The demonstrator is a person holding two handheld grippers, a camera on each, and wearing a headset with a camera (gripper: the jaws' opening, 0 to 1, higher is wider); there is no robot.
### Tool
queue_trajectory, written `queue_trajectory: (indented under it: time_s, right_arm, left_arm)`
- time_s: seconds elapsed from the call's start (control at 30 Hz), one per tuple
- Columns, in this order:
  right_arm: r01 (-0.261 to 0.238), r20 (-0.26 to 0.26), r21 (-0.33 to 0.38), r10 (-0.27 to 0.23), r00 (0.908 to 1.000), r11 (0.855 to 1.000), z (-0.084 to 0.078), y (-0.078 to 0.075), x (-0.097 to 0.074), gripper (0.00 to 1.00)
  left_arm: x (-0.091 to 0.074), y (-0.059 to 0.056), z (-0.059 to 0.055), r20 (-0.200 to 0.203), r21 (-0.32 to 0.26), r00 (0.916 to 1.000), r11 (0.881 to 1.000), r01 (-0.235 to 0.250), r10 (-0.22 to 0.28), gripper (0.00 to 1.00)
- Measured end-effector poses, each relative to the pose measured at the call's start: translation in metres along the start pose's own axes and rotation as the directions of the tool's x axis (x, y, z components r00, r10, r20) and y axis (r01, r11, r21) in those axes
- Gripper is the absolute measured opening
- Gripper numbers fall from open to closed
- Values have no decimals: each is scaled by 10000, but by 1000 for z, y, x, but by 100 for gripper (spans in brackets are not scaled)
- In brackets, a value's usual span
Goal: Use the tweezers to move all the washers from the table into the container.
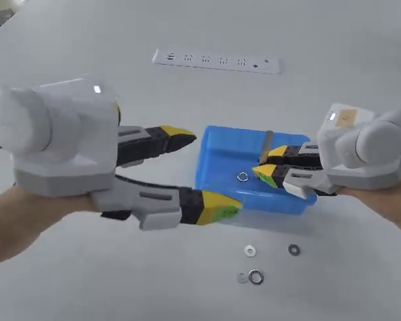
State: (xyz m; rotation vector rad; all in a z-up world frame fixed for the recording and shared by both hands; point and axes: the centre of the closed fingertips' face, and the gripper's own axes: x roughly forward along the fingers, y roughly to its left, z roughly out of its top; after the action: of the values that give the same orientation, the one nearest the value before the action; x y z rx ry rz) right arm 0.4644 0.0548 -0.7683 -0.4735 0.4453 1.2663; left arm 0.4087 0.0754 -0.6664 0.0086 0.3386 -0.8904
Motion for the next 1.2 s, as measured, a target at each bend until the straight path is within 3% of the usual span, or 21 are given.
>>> queue_trajectory:
  time_s: [0.03, 0.07, 0.17, 0.27, 0.4, 0.5, 0.57, 0.63, 0.73, 0.8, 1.2]
  right_arm:
    - [-13, -4, 2, 13, 10000, 10000, 0, 0, 0, 11]
    - [-12, -7, -97, 11, 10000, 10000, -1, 0, 0, 11]
    - [-2, -3, -22, 2, 10000, 10000, -2, 0, -1, 11]
    - [-41, -4, -4, 41, 10000, 10000, -2, 0, -1, 11]
    - [-85, -101, -61, 85, 9999, 9999, -4, 1, -1, 11]
    - [-80, -136, -39, 79, 9999, 10000, -6, 0, -1, 11]
    - [-82, -145, -60, 81, 9999, 9999, -6, 0, -1, 11]
    - [-93, -155, -55, 93, 9998, 9999, -6, 0, -1, 11]
    - [-110, -162, -46, 109, 9998, 9999, -6, 0, -2, 11]
    - [-117, -141, -40, 116, 9998, 9999, -6, 0, -2, 11]
    - [-253, -115, -156, 252, 9996, 9996, -5, 0, -1, 10]
  left_arm:
    - [5, -1, 2, 185, -315, 9995, 9992, 247, -242, 68]
    - [10, 2, 2, 75, -406, 9995, 9987, 320, -317, 65]
    - [23, 7, 0, -165, -49, 9990, 9991, 410, -411, 61]
    - [35, 9, -9, -748, -124, 9948, 9976, 688, -696, 62]
    - [56, 19, -13, -1109, 194, 9925, 9984, 533, -508, 59]
    - [66, 21, -9, -992, 455, 9937, 9973, 570, -522, 52]
    - [74, 19, -5, -781, 239, 9933, 9959, 868, -847, 49]
    - [79, 17, -7, -993, 484, 9900, 9933, 1053, -1001, 46]
    - [81, 11, -8, -1139, 734, 9843, 9869, 1437, -1348, 34]
    - [82, 8, -5, -999, 643, 9828, 9847, 1621, -1553, 26]
    - [82, 9, -3, -1161, 812, 9741, 9756, 2041, -1941, 14]
